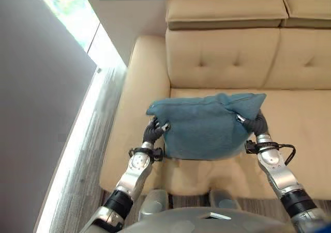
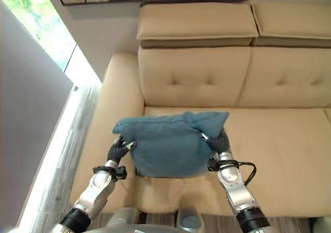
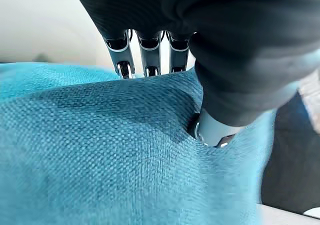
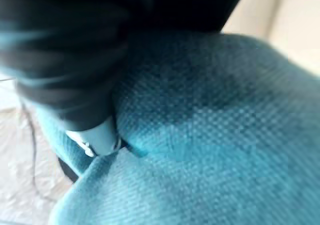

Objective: Pick up all the scattered cushions and arrange them neatly on the sofa.

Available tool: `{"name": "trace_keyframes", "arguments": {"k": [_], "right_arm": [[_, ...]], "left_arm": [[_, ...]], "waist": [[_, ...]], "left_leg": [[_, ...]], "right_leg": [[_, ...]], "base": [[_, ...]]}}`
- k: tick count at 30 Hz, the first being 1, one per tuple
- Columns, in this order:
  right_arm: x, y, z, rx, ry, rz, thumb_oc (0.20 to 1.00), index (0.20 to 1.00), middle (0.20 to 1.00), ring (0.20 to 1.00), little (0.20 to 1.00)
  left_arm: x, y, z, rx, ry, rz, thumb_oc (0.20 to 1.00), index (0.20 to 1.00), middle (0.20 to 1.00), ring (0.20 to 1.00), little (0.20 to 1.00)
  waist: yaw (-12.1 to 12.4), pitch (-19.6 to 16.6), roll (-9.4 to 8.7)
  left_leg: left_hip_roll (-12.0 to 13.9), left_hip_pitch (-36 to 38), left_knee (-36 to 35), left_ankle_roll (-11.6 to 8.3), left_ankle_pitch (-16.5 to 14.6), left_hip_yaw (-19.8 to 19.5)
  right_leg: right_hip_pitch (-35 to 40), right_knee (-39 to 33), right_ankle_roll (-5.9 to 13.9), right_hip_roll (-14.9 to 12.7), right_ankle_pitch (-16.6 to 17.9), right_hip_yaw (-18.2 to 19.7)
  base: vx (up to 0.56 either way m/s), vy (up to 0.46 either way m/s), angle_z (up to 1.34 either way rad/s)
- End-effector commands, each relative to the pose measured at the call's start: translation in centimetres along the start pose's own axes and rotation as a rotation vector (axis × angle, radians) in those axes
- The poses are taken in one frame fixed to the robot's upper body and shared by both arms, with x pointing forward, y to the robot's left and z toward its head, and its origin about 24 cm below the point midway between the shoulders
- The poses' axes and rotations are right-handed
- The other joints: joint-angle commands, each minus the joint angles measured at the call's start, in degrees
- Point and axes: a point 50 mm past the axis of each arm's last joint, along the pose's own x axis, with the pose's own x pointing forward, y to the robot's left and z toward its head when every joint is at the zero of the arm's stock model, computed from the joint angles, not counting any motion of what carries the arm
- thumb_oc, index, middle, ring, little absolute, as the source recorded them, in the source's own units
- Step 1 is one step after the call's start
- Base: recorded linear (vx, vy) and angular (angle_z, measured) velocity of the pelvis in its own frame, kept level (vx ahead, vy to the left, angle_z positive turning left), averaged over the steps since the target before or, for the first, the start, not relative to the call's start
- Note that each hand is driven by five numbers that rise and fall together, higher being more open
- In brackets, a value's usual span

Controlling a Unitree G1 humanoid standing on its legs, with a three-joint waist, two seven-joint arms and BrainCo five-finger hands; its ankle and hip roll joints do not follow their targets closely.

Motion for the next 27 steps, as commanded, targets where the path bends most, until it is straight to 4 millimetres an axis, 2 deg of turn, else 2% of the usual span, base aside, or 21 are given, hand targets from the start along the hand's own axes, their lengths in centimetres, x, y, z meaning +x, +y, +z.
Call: {"name": "trace_keyframes", "arguments": {"k": [1, 3, 4, 6, 7, 9, 14, 15, 16, 17, 18, 20, 22, 23, 25, 27], "right_arm": [[0.8, 0.1, 3.1, 0.060, -0.173, -0.021, 0.200, 0.200, 0.200, 0.200, 0.200], [1.0, -0.3, 3.0, 0.048, -0.172, -0.042, 0.200, 0.200, 0.200, 0.200, 0.200], [1.0, -0.6, 3.0, 0.049, -0.170, -0.063, 0.200, 0.200, 0.200, 0.200, 0.200], [1.1, -0.6, 3.1, 0.050, -0.174, -0.064, 0.200, 0.200, 0.200, 0.200, 0.200], [1.1, -0.6, 3.1, 0.050, -0.174, -0.064, 0.200, 0.200, 0.200, 0.200, 0.200], [0.9, -0.3, 2.9, 0.057, -0.163, -0.053, 0.200, 0.200, 0.200, 0.200, 0.200], [0.5, 0.1, 2.5, 0.058, -0.139, -0.038, 0.200, 0.200, 0.200, 0.200, 0.200], [0.7, 0.4, 2.8, 0.058, -0.148, -0.027, 0.200, 0.200, 0.200, 0.200, 0.200], [0.9, 0.7, 3.1, 0.070, -0.159, -0.020, 0.200, 0.200, 0.200, 0.200, 0.200], [0.9, 0.8, 3.1, 0.072, -0.157, -0.016, 0.200, 0.200, 0.200, 0.200, 0.200], [1.0, 0.8, 3.1, 0.071, -0.160, -0.023, 0.200, 0.200, 0.200, 0.200, 0.200], [1.4, 0.8, 3.7, 0.079, -0.180, -0.030, 0.200, 0.200, 0.200, 0.200, 0.200], [1.5, 0.7, 3.8, 0.086, -0.185, -0.041, 0.200, 0.200, 0.200, 0.200, 0.200], [1.5, 0.6, 3.8, 0.084, -0.185, -0.043, 0.200, 0.200, 0.200, 0.200, 0.200], [1.4, 0.4, 3.9, 0.080, -0.193, -0.046, 0.200, 0.200, 0.200, 0.200, 0.200], [0.9, -0.5, 3.7, 0.056, -0.193, -0.064, 0.200, 0.200, 0.200, 0.200, 0.200]], "left_arm": [[0.4, -1.7, 3.8, -0.031, -0.203, -0.084, 0.200, 0.200, 0.200, 0.200, 0.200], [0.7, -2.1, 4.2, -0.026, -0.213, -0.102, 0.200, 0.200, 0.200, 0.200, 0.200], [0.8, -2.1, 4.3, -0.017, -0.215, -0.099, 0.200, 0.200, 0.200, 0.200, 0.200], [1.0, -2.4, 4.8, -0.025, -0.235, -0.111, 0.200, 0.200, 0.200, 0.200, 0.200], [1.0, -2.4, 4.8, -0.025, -0.235, -0.111, 0.200, 0.200, 0.200, 0.200, 0.200], [0.8, -2.4, 4.4, -0.016, -0.221, -0.117, 0.200, 0.200, 0.200, 0.200, 0.200], [0.3, -2.2, 4.2, -0.018, -0.213, -0.111, 0.200, 0.200, 0.200, 0.200, 0.200], [0.2, -1.8, 4.4, -0.021, -0.222, -0.103, 0.200, 0.200, 0.200, 0.200, 0.200], [0.3, -1.6, 4.8, -0.013, -0.234, -0.104, 0.200, 0.200, 0.200, 0.200, 0.200], [0.3, -1.5, 4.9, -0.014, -0.238, -0.099, 0.200, 0.200, 0.200, 0.200, 0.200], [0.5, -1.2, 5.2, -0.008, -0.250, -0.089, 0.200, 0.200, 0.200, 0.200, 0.200], [0.8, -1.2, 5.7, -0.005, -0.269, -0.090, 0.200, 0.200, 0.200, 0.200, 0.200], [0.9, -1.1, 5.9, -0.007, -0.281, -0.090, 0.200, 0.200, 0.200, 0.200, 0.200], [0.7, -0.7, 5.7, -0.005, -0.275, -0.070, 0.200, 0.200, 0.200, 0.200, 0.200], [0.7, -0.7, 5.5, -0.018, -0.268, -0.066, 0.200, 0.200, 0.200, 0.200, 0.200], [0.9, -1.3, 5.3, -0.037, -0.255, -0.071, 0.200, 0.200, 0.200, 0.200, 0.200]], "waist": [[0.7, -1.9, -2.96], [1.1, -2.3, -2.70], [1.0, -2.3, -2.54], [0.9, -2.5, -2.01], [0.9, -2.5, -2.02], [1.1, -4.1, -1.60], [1.9, -4.3, -1.58], [2.6, -3.7, -1.17], [2.2, -2.4, -0.85], [1.9, -2.1, -0.87], [2.2, -2.0, -0.71], [2.5, -1.6, -0.53], [2.2, -2.3, -1.36], [2.8, -2.9, -1.97], [2.6, -3.3, -2.28], [1.3, -3.3, -2.65]], "left_leg": [[-0.9, 1.7, 7.3, 3.56, -12.7, 0.1], [-1.4, 1.2, -2.4, 3.98, -11.5, 0.2], [-1.3, 1.5, -3.8, 3.52, -10.0, 0.4], [-1.5, 3.0, -6.5, 3.66, -9.6, 0.3], [-1.5, 3.0, -6.5, 3.66, -9.6, 0.3], [-1.6, 7.7, -11.3, 4.37, -9.6, 1.1], [-2.2, 10.9, -14.1, 5.55, -9.8, 1.8], [-2.3, 10.5, -14.0, 6.35, -9.8, 2.5], [-2.0, 9.5, -13.3, 7.04, -9.4, 1.9], [-2.0, 9.1, -13.0, 7.14, -9.3, 1.5], [-1.8, 8.6, -12.8, 7.09, -9.4, 1.4], [-0.9, 7.6, -12.2, 6.64, -9.5, 1.6], [-0.9, 6.9, -11.5, 6.00, -9.7, 1.2], [-0.1, 7.0, -11.0, 5.16, -10.0, 1.6], [1.3, 6.4, -10.4, 3.97, -9.4, 1.2], [3.4, 5.5, -8.2, 2.36, -8.6, 0.0]], "right_leg": [[-0.7, -3.3, 1.13, 0.6, -1.1, 1.2], [0.4, -4.7, 1.78, 1.2, -1.3, 0.9], [1.0, -5.2, 2.07, 1.3, -1.4, 0.6], [0.7, -5.4, 2.21, 1.6, -1.1, 1.0], [0.7, -5.5, 2.21, 1.6, -1.1, 1.0], [2.5, -7.2, 2.86, 1.6, -0.6, 1.6], [3.3, -7.6, 4.20, 1.0, 0.5, 2.7], [1.0, -3.2, 4.75, 0.2, -0.1, 2.7], [-2.5, 3.6, 5.82, 0.5, -0.7, 5.3], [-3.3, 5.1, 6.09, 0.8, -1.2, 7.1], [-3.9, 4.8, 6.61, -0.3, -1.1, 8.1], [-4.4, 3.3, 6.44, -2.8, -0.3, 6.7], [-3.0, -0.1, 6.20, -3.3, 0.4, 7.1], [-1.8, -2.5, 6.32, -3.7, 0.7, 5.7], [-0.8, -3.7, 5.58, -2.7, 0.4, 5.7], [1.3, -4.4, 3.32, -0.3, -1.2, 3.9]], "base": [[0.11, -0.138, 0.26], [0.12, -0.063, 0.22], [0.08, 0.003, 0.72], [0.04, 0.034, 0.24], [0.10, 0.093, -0.05], [0.12, 0.098, -0.26], [-0.02, 0.114, -0.33], [-0.26, 0.139, -0.61], [-0.22, 0.078, -0.70], [-0.17, -0.029, -0.39], [-0.07, -0.094, -0.07], [-0.07, -0.172, -0.04], [-0.01, -0.250, -0.02], [0.04, -0.333, 0.28], [0.05, -0.360, 0.20], [0.02, -0.416, 0.42]]}}
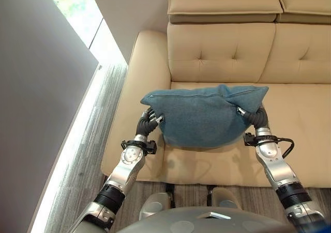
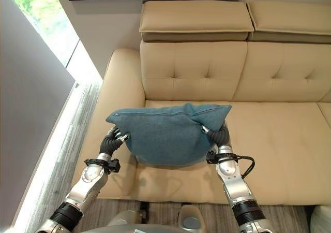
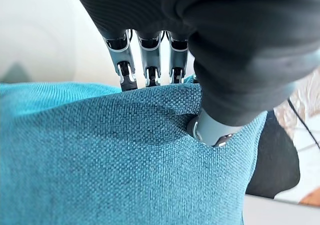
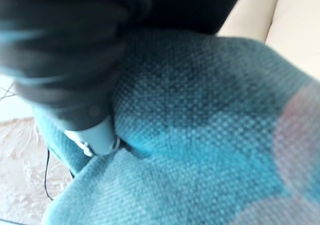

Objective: Pick up all the scattered cushions and arrange them neatly on the sofa.

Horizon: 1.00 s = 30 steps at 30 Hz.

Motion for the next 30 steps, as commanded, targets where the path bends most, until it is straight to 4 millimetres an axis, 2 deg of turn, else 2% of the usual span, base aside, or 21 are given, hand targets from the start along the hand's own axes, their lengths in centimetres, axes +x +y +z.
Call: {"name": "trace_keyframes", "arguments": {"k": [1, 4, 5, 6, 8, 10, 13, 15, 18, 23, 26, 30], "right_arm": [[0.8, -0.2, 4.6, 0.051, -0.240, -0.008, 0.200, 0.200, 0.200, 0.200, 0.200], [0.4, -0.6, 4.0, 0.046, -0.215, -0.022, 0.200, 0.200, 0.200, 0.200, 0.200], [0.6, -0.7, 4.1, 0.047, -0.217, -0.027, 0.200, 0.200, 0.200, 0.200, 0.200], [0.6, -0.7, 4.0, 0.054, -0.214, -0.035, 0.200, 0.200, 0.200, 0.200, 0.200], [0.6, -0.6, 3.9, 0.054, -0.210, -0.029, 0.200, 0.200, 0.200, 0.200, 0.200], [0.6, -0.3, 4.0, 0.066, -0.209, -0.022, 0.200, 0.200, 0.200, 0.200, 0.200], [0.7, -0.1, 4.3, 0.074, -0.222, -0.020, 0.200, 0.200, 0.200, 0.200, 0.200], [1.3, 0.2, 5.6, 0.085, -0.268, -0.028, 0.200, 0.200, 0.200, 0.200, 0.200], [1.7, 0.3, 6.4, 0.089, -0.295, -0.033, 0.200, 0.200, 0.200, 0.200, 0.200], [4.7, 0.7, 10.8, 0.111, -0.430, -0.081, 0.200, 0.200, 0.200, 0.200, 0.200], [5.8, 1.2, 12.8, 0.134, -0.475, -0.082, 0.200, 0.200, 0.200, 0.200, 0.200], [8.2, 1.7, 17.4, 0.141, -0.577, -0.085, 0.200, 0.200, 0.200, 0.200, 0.200]], "left_arm": [[1.6, -1.8, 4.9, -0.036, -0.245, -0.082, 0.200, 0.200, 0.200, 0.200, 0.200], [2.0, -2.3, 5.2, -0.050, -0.256, -0.085, 0.200, 0.200, 0.200, 0.200, 0.200], [2.1, -2.4, 5.4, -0.050, -0.262, -0.087, 0.200, 0.200, 0.200, 0.200, 0.200], [2.3, -2.6, 5.7, -0.051, -0.273, -0.091, 0.200, 0.200, 0.200, 0.200, 0.200], [2.2, -2.7, 5.6, -0.050, -0.271, -0.101, 0.200, 0.200, 0.200, 0.200, 0.200], [2.2, -2.6, 5.8, -0.041, -0.277, -0.095, 0.200, 0.200, 0.200, 0.200, 0.200], [2.2, -2.5, 6.1, -0.021, -0.289, -0.093, 0.200, 0.200, 0.200, 0.200, 0.200], [2.8, -2.5, 7.1, -0.009, -0.323, -0.077, 0.200, 0.200, 0.200, 0.200, 0.200], [3.1, -2.7, 7.6, -0.013, -0.340, -0.074, 0.200, 0.200, 0.200, 0.200, 0.200], [5.6, -4.9, 12.6, -0.044, -0.494, -0.078, 0.200, 0.200, 0.200, 0.200, 0.200], [6.5, -5.5, 14.7, -0.049, -0.543, -0.076, 0.200, 0.200, 0.200, 0.200, 0.200], [8.6, -6.2, 19.2, 0.021, -0.641, -0.057, 0.200, 0.200, 0.200, 0.200, 0.200]], "waist": [[-1.5, -3.3, -3.59], [-2.7, -2.6, -3.63], [-2.7, -2.4, -3.71], [-2.8, -2.2, -3.86], [-3.2, -2.9, -3.11], [-2.7, -3.1, -3.02], [-3.0, -4.1, -2.58], [-3.0, -4.4, -1.90], [-3.1, -4.5, -1.45], [-3.3, -3.6, -0.25], [-3.2, -3.1, -0.26], [-3.0, -2.6, -0.78]], "left_leg": [[0.1, -0.8, 10.7, -0.54, -11.2, -1.6], [0.1, -2.4, 13.5, -0.63, -11.2, 0.3], [-1.2, -3.1, 14.4, -0.36, -11.7, -0.1], [-4.1, -4.6, 14.7, 0.10, -12.1, -1.0], [-4.0, -3.1, 11.8, 0.90, -12.2, 0.2], [-4.6, -2.5, 10.7, 1.26, -12.2, -0.6], [-3.9, -1.0, 6.4, 1.58, -11.4, 2.1], [-3.7, 0.5, 2.2, 1.75, -10.0, 3.2], [-3.6, 0.2, 0.9, 1.59, -9.3, 3.3], [-3.4, -4.4, 0.5, 0.97, -7.8, 1.7], [-3.5, -6.2, 0.5, 0.75, -7.2, 1.4], [-3.8, -11.2, 0.5, 0.32, -5.7, 0.9]], "right_leg": [[3.4, -0.7, 1.09, -2.0, -3.0, 1.0], [3.9, -0.9, 0.50, -1.9, -3.4, -0.1], [3.9, -1.3, 0.47, -1.8, -3.1, 0.0], [3.8, -2.2, 0.58, -1.6, -2.3, 0.4], [4.0, -3.2, 0.94, -1.0, -1.9, 1.0], [3.8, -4.6, 1.21, -0.9, -1.0, 1.7], [3.4, -7.4, 1.96, -0.9, 0.3, 2.3], [2.4, -7.8, 2.51, -0.6, 0.5, 3.6], [1.5, -7.8, 2.64, -0.5, 0.5, 3.5], [-3.1, -7.8, 3.01, -0.7, 1.3, 2.7], [-5.0, -7.8, 3.09, -0.8, 1.7, 2.4], [-9.6, -7.8, 2.99, -0.7, 3.4, 2.3]], "base": [[-0.03, -0.256, 0.56], [-0.04, -0.098, 0.32], [-0.03, -0.105, 0.33], [0.01, -0.060, 0.22], [0.07, 0.001, 0.01], [0.07, 0.026, -0.43], [0.11, 0.037, -0.50], [0.10, 0.041, -0.51], [0.01, 0.009, -0.06], [-0.04, 0.016, 0.05], [-0.05, -0.001, 0.04], [-0.10, -0.008, 0.12]]}}
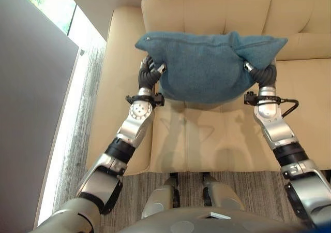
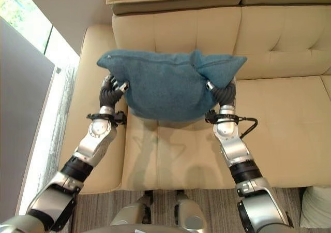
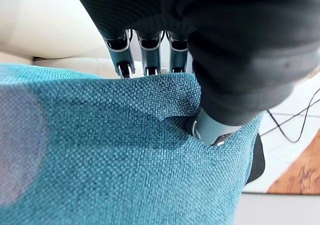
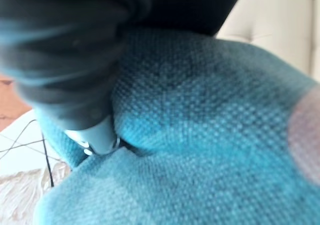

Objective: Pick up all the scattered cushions and arrange them neatly on the sofa.

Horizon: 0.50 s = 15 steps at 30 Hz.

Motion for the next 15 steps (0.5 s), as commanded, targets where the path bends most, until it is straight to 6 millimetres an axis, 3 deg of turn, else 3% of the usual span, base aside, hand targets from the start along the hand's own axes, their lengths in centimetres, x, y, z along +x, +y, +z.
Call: {"name": "trace_keyframes", "arguments": {"k": [1, 3, 7, 15], "right_arm": [[1.8, 3.0, 6.3, 0.132, -0.245, 0.082, 0.200, 0.200, 0.200, 0.200, 0.200], [4.6, 3.5, 8.7, 0.129, -0.282, 0.074, 0.200, 0.200, 0.200, 0.200, 0.200], [7.3, 3.0, 10.5, 0.068, -0.295, 0.053, 0.200, 0.200, 0.200, 0.200, 0.200], [7.9, 2.9, 8.7, -0.001, -0.208, 0.040, 0.200, 0.200, 0.200, 0.200, 0.200]], "left_arm": [[2.3, -4.3, 5.3, -0.037, -0.244, -0.147, 0.200, 0.200, 0.200, 0.200, 0.200], [4.9, -4.2, 7.8, 0.024, -0.291, -0.114, 0.200, 0.200, 0.200, 0.200, 0.200], [7.1, -3.4, 10.3, 0.082, -0.324, -0.079, 0.200, 0.200, 0.200, 0.200, 0.200], [7.3, -3.9, 9.9, 0.132, -0.301, -0.096, 0.200, 0.200, 0.200, 0.200, 0.200]], "waist": [[0.1, -2.1, -4.05], [0.4, -1.4, -4.23], [0.8, 0.3, -4.26], [1.0, 2.0, -3.87]], "left_leg": [[-0.5, -0.6, 0.3, -2.28, -6.8, 0.4], [-0.6, -3.8, 0.3, -2.73, -5.4, 0.3], [-0.6, -6.4, 0.3, -3.25, -4.0, -0.3], [-0.8, -8.2, 0.3, -3.83, -3.2, -0.6]], "right_leg": [[-1.7, 0.2, 5.87, -3.9, -2.2, 1.9], [-4.8, 0.3, 5.72, -4.1, -1.3, 1.7], [-7.3, 0.4, 6.02, -4.2, -0.7, 1.2], [-9.1, 0.3, 6.07, -4.0, -0.7, 0.9]], "base": [[-0.09, -0.007, 0.00], [-0.09, -0.002, 0.00], [-0.02, -0.005, -0.01], [0.00, -0.004, 0.02]]}}
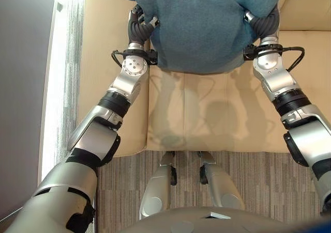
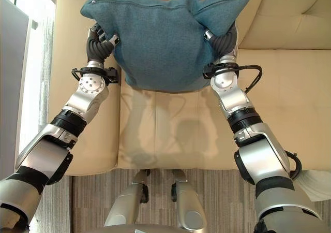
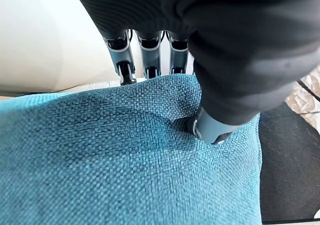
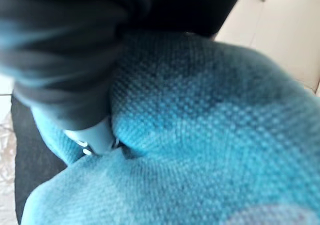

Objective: Pick up all the scattered cushions and arrange them neatly on the sofa.

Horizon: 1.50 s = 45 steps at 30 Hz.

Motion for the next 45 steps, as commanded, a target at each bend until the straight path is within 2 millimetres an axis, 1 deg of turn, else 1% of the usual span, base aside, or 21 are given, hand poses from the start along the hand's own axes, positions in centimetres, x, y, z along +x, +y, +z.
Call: {"name": "trace_keyframes", "arguments": {"k": [1, 2, 3, 4, 9, 13, 16, 22, 23, 25, 30, 32, 33, 35, 37, 38, 39, 40, 41, 42, 45], "right_arm": [[0.1, 2.4, 2.8, 0.042, -0.119, 0.073, 0.200, 0.200, 0.200, 0.200, 0.200], [0.3, 2.4, 2.7, 0.007, -0.113, 0.069, 0.357, 0.357, 0.357, 0.357, 0.357], [1.1, 2.3, 2.9, -0.079, -0.112, 0.053, 0.900, 0.900, 0.900, 0.900, 0.900], [1.5, 2.2, 3.1, -0.117, -0.115, 0.042, 1.000, 1.000, 1.000, 1.000, 1.000], [3.6, -0.1, 3.4, -0.320, -0.062, -0.115, 1.000, 1.000, 1.000, 1.000, 1.000], [4.0, -1.2, 3.9, -0.232, -0.005, -0.298, 1.000, 1.000, 1.000, 1.000, 1.000], [4.2, -2.4, 3.9, -0.171, 0.015, -0.363, 1.000, 1.000, 1.000, 1.000, 1.000], [4.0, -6.5, 2.6, -0.172, 0.012, -0.451, 1.000, 1.000, 1.000, 1.000, 1.000], [3.5, -7.7, 1.6, -0.167, 0.015, -0.473, 1.000, 1.000, 1.000, 1.000, 1.000], [2.8, -8.3, 0.7, -0.168, 0.020, -0.476, 1.000, 1.000, 1.000, 1.000, 1.000], [-3.8, -10.6, -5.7, -0.195, 0.081, -0.398, 1.000, 1.000, 1.000, 1.000, 1.000], [-9.9, -10.6, -10.3, -0.207, 0.213, -0.258, 1.000, 1.000, 1.000, 1.000, 1.000], [-13.4, -11.0, -12.4, -0.245, 0.298, -0.191, 1.000, 1.000, 1.000, 1.000, 1.000], [-21.4, -11.5, -16.7, -0.336, 0.550, -0.040, 1.000, 1.000, 1.000, 1.000, 1.000], [-25.6, -10.9, -18.8, -0.365, 0.700, 0.081, 1.000, 1.000, 1.000, 1.000, 1.000], [-25.6, -10.8, -18.8, -0.365, 0.700, 0.082, 1.000, 1.000, 1.000, 1.000, 1.000], [-26.9, -10.6, -19.3, -0.374, 0.746, 0.116, 1.000, 1.000, 1.000, 1.000, 1.000], [-28.8, -10.0, -20.3, -0.386, 0.822, 0.189, 1.000, 1.000, 1.000, 1.000, 1.000], [-29.7, -10.0, -20.6, -0.404, 0.855, 0.223, 1.000, 1.000, 1.000, 1.000, 1.000], [-29.7, -9.9, -20.7, -0.404, 0.854, 0.223, 1.000, 1.000, 1.000, 1.000, 1.000], [-32.7, -9.3, -21.9, -0.381, 0.999, 0.270, 1.000, 1.000, 1.000, 1.000, 1.000]], "left_arm": [[0.9, -4.1, 4.2, -0.037, -0.170, -0.136, 0.307, 0.307, 0.307, 0.307, 0.307], [1.2, -4.1, 4.2, -0.019, -0.159, -0.131, 0.614, 0.614, 0.614, 0.614, 0.614], [1.8, -4.0, 4.6, 0.000, -0.151, -0.108, 1.000, 1.000, 1.000, 1.000, 1.000], [2.1, -3.9, 4.9, 0.007, -0.154, -0.098, 1.000, 1.000, 1.000, 1.000, 1.000], [4.1, -1.7, 6.2, 0.062, -0.132, 0.043, 1.000, 1.000, 1.000, 1.000, 1.000], [4.5, -0.7, 7.6, -0.047, -0.154, 0.168, 1.000, 1.000, 1.000, 1.000, 1.000], [4.8, 1.1, 8.0, -0.053, -0.169, 0.230, 1.000, 1.000, 1.000, 1.000, 1.000], [4.3, 4.3, 6.9, -0.033, -0.165, 0.285, 1.000, 1.000, 1.000, 1.000, 1.000], [3.7, 4.9, 5.9, 0.000, -0.160, 0.275, 1.000, 1.000, 1.000, 1.000, 1.000], [3.0, 4.9, 5.0, 0.009, -0.155, 0.263, 1.000, 1.000, 1.000, 1.000, 1.000], [-2.9, 4.6, -1.4, -0.009, -0.064, 0.176, 1.000, 1.000, 1.000, 1.000, 1.000], [-8.5, 5.2, -6.0, -0.039, 0.065, 0.131, 1.000, 1.000, 1.000, 1.000, 1.000], [-11.9, 6.5, -8.4, -0.031, 0.169, 0.129, 1.000, 1.000, 1.000, 1.000, 1.000], [-20.5, 9.0, -14.1, 0.011, 0.495, 0.121, 1.000, 1.000, 1.000, 1.000, 1.000], [-25.7, 10.3, -17.2, 0.094, 0.724, 0.085, 1.000, 1.000, 1.000, 1.000, 1.000], [-25.8, 10.3, -17.2, 0.095, 0.725, 0.084, 1.000, 1.000, 1.000, 1.000, 1.000], [-27.4, 10.6, -18.0, 0.142, 0.799, 0.055, 1.000, 1.000, 1.000, 1.000, 1.000], [-30.9, 11.3, -19.7, 0.217, 0.962, 0.019, 1.000, 1.000, 1.000, 1.000, 1.000], [-32.2, 11.7, -20.3, 0.253, 1.026, 0.000, 1.000, 1.000, 1.000, 1.000, 1.000], [-32.2, 11.7, -20.3, 0.253, 1.025, 0.000, 1.000, 1.000, 1.000, 1.000, 1.000], [-36.9, 12.4, -21.7, 0.322, 1.244, -0.008, 1.000, 1.000, 1.000, 1.000, 1.000]], "waist": [[0.1, -2.4, -2.41], [0.0, -2.5, -2.42], [-0.1, -2.3, -2.35], [-0.1, -2.4, -2.33], [0.0, -2.6, -1.98], [0.1, -3.6, -1.58], [-0.1, -4.7, -1.62], [-0.3, -6.3, -1.92], [-0.3, -6.6, -1.93], [-0.2, -6.9, -2.05], [-0.3, -8.0, -2.78], [-0.1, -8.4, -3.52], [0.1, -8.7, -3.93], [0.5, -8.5, -4.42], [0.8, -8.6, -4.51], [0.8, -8.5, -4.54], [0.8, -8.5, -4.59], [0.9, -8.6, -4.67], [0.9, -8.7, -4.67], [0.9, -8.6, -4.67], [0.8, -8.5, -4.74]], "left_leg": [[-0.7, 0.9, 0.3, -2.88, -5.1, -0.4], [-0.7, 0.7, 0.3, -2.91, -5.1, -0.4], [-0.7, 0.5, 0.3, -2.99, -5.1, -0.3], [-0.6, 0.3, 0.3, -3.02, -5.1, -0.3], [-0.7, -0.1, 0.3, -2.99, -5.0, -0.4], [-0.9, -0.1, 0.3, -2.88, -5.5, -0.9], [-1.1, 0.1, 0.3, -2.80, -5.9, -1.1], [-1.3, 0.3, 0.3, -2.68, -6.1, -1.4], [-1.3, 0.7, 0.3, -2.65, -6.4, -1.3], [-1.2, 1.3, 0.3, -2.60, -6.6, -1.3], [-0.8, 4.6, 0.3, -2.34, -7.9, -1.2], [-0.7, 7.2, 0.3, -1.94, -8.8, -1.0], [-0.6, 9.1, 0.3, -1.71, -9.3, -0.9], [-0.2, 13.4, 0.3, -1.38, -9.9, -0.8], [-0.1, 15.5, 0.3, -1.30, -9.8, -0.6], [-0.1, 15.7, 0.3, -1.31, -9.9, -0.6], [0.0, 16.5, 0.3, -1.22, -10.0, -0.5], [0.3, 17.8, 0.3, -1.21, -9.9, -0.4], [0.3, 18.4, 0.3, -1.20, -10.0, -0.3], [0.3, 18.5, 0.3, -1.20, -10.0, -0.3], [0.8, 19.8, 1.1, -1.40, -10.2, -0.3]], "right_leg": [[0.1, 0.2, 5.90, -3.9, -2.2, 1.3], [-0.1, 0.2, 5.92, -3.8, -2.1, 1.4], [-0.5, 0.2, 6.01, -3.7, -2.1, 1.3], [-0.6, 0.2, 6.06, -3.7, -2.0, 1.3], [-1.1, 0.2, 6.23, -3.6, -1.9, 1.1], [-1.1, 0.2, 6.25, -3.6, -2.3, 1.2], [-0.9, 0.2, 6.28, -3.5, -2.6, 1.3], [-0.8, 0.2, 6.35, -3.7, -2.6, 1.2], [-0.3, 0.2, 6.30, -3.7, -2.9, 1.2], [0.3, 0.2, 6.28, -3.7, -3.1, 1.1], [3.8, 0.2, 5.95, -3.9, -4.3, 0.7], [6.6, 0.2, 5.78, -3.9, -4.9, 0.5], [8.5, 0.2, 5.72, -3.9, -5.4, 0.4], [12.9, 0.2, 5.70, -3.9, -6.5, -0.4], [15.4, 0.2, 5.71, -3.8, -6.8, -0.7], [15.6, 0.2, 5.71, -3.8, -6.8, -0.7], [16.4, 0.2, 5.60, -3.7, -7.0, -0.8], [17.8, 0.3, 5.44, -3.5, -7.2, -0.7], [18.4, 0.4, 5.37, -3.4, -7.4, -0.7], [18.5, 0.4, 5.37, -3.4, -7.5, -0.7], [20.1, 1.6, 4.72, -3.0, -8.4, -0.3]], "base": [[0.00, 0.000, 0.00], [0.00, 0.000, 0.00], [0.00, 0.000, 0.00], [0.00, 0.000, 0.00], [-0.01, -0.003, -0.02], [0.01, 0.000, 0.00], [0.04, -0.002, -0.01], [0.02, -0.003, 0.00], [0.00, 0.000, 0.00], [0.04, -0.005, 0.01], [0.07, -0.015, 0.07], [0.11, -0.034, -0.02], [0.11, -0.039, 0.01], [0.04, -0.029, 0.11], [-0.05, -0.019, 0.11], [-0.05, -0.004, 0.14], [-0.07, -0.010, 0.11], [-0.09, -0.017, 0.07], [-0.07, -0.020, 0.05], [-0.04, -0.014, 0.04], [-0.09, -0.030, 0.06]]}}
